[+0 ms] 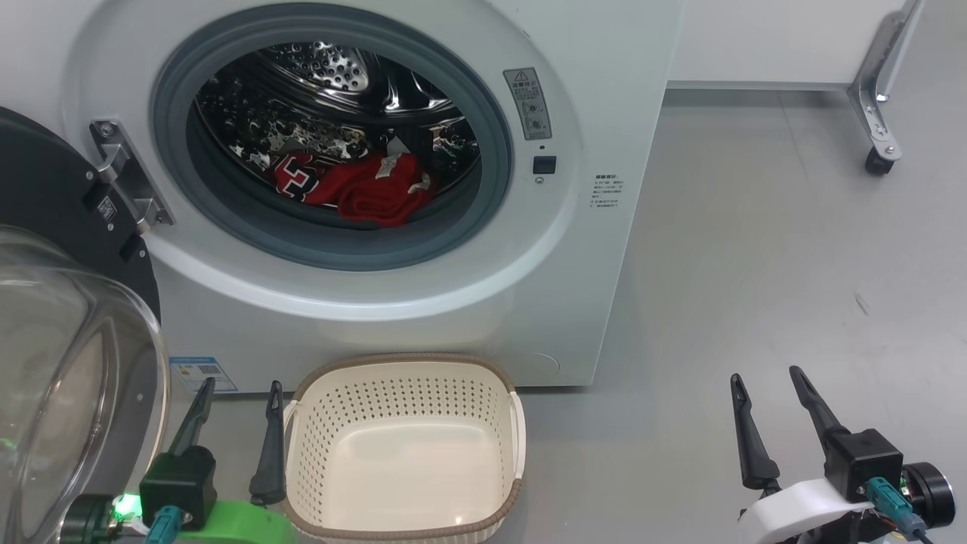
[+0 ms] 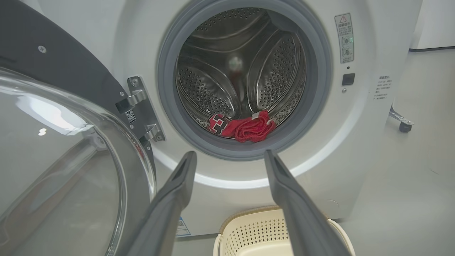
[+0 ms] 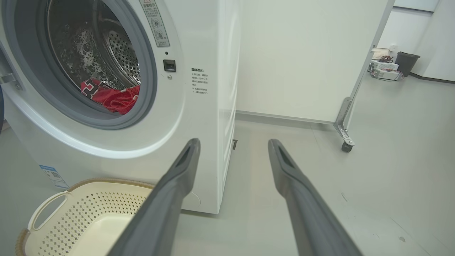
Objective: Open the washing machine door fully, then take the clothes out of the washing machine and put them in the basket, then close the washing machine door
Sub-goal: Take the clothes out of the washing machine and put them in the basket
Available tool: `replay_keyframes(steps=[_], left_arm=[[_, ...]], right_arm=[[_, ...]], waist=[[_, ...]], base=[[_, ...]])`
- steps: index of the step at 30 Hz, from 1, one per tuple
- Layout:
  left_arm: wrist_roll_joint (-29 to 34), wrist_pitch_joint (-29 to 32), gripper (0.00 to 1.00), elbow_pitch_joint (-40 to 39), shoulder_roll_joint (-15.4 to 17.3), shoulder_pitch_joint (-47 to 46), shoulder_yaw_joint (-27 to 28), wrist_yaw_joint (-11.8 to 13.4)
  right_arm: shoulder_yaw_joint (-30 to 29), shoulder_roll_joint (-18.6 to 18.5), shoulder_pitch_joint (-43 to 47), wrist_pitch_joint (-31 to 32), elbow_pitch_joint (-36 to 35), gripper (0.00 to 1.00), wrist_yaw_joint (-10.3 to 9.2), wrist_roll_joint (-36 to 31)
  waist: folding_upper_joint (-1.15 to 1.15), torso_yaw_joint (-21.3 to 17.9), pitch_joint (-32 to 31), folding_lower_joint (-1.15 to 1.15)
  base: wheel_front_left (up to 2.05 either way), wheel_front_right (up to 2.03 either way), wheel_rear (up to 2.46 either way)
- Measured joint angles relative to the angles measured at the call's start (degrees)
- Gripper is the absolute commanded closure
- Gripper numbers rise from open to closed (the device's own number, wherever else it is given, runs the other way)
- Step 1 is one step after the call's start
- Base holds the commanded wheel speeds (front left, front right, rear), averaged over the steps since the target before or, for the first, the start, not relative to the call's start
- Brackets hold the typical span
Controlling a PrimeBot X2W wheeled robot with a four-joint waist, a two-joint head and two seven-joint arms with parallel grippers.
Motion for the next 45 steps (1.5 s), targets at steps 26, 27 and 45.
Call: replay_keyframes(steps=[26, 27, 45], left_arm=[[-0.01, 0.01, 0.00, 0.31, -0.01, 0.00, -0.30, 0.07], [-0.01, 0.02, 0.00, 0.31, -0.01, 0.00, -0.30, 0.07], [-0.02, 0.33, 0.00, -0.05, -0.10, -0.11, -1.01, 0.30]], right_arm=[[0.35, 0.02, -0.01, -0.01, 0.54, 0.00, 0.00, 0.00], [0.37, 0.03, -0.01, -0.01, 0.54, 0.00, 0.00, 0.00], [0.65, 0.00, -0.22, -0.01, -0.30, 0.00, 0.00, 0.05]], waist=[[0.00, -0.06, -0.73, 0.00], [0.00, -0.06, -0.69, 0.00], [0.00, 0.04, 1.32, 0.00]], base=[[0.47, -0.47, 0.00], [0.00, 0.00, 0.00], [0.00, 0.00, 0.00]])
